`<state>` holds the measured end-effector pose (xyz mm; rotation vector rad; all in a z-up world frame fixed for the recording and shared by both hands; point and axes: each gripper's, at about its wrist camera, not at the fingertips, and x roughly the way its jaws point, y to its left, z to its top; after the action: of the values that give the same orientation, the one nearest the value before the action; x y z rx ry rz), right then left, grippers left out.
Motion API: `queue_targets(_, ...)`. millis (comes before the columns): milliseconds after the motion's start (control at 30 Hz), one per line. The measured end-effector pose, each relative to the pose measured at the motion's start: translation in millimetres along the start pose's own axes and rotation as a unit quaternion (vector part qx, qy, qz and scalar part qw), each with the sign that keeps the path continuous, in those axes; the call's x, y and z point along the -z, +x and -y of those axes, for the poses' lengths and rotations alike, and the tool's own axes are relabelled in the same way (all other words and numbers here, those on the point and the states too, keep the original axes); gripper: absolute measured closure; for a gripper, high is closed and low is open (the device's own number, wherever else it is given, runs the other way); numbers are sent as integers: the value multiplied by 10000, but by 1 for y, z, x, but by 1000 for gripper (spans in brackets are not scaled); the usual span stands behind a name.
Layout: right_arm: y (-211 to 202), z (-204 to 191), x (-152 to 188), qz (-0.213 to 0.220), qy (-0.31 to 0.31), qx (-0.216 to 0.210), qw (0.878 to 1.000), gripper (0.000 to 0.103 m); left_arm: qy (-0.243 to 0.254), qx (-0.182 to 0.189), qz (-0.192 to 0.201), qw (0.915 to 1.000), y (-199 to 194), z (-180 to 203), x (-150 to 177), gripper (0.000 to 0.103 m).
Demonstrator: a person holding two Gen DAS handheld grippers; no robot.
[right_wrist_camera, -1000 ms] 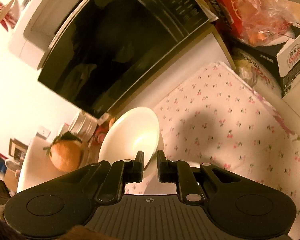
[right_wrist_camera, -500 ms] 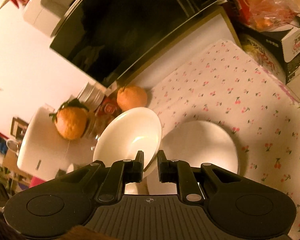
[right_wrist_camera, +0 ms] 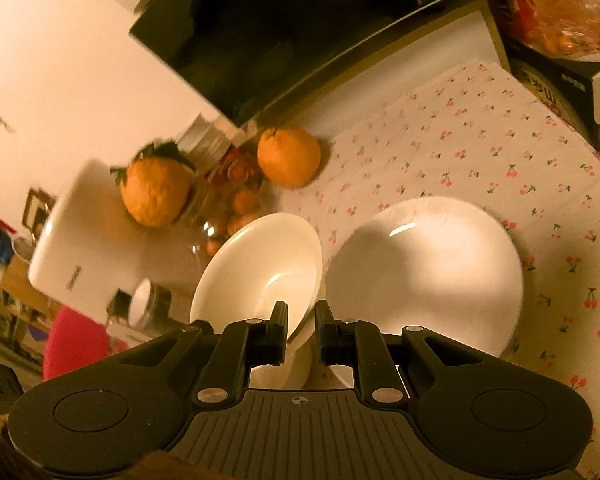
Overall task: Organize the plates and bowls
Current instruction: 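Lower the small white bowl into the stacked bowls with both grippers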
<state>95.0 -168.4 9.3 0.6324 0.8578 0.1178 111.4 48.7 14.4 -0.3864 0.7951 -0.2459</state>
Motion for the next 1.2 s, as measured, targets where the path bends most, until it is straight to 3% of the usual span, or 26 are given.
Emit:
queue_targets(500,33,-28,16,-371,-148,-92,9992,88,-116,-401,-197,9989,-8,-40,7,92)
queue_targets(1200,61,-40,39,-830,-330,-9,9960,86,361,-1071,-413,9927,-5,-49,13,92)
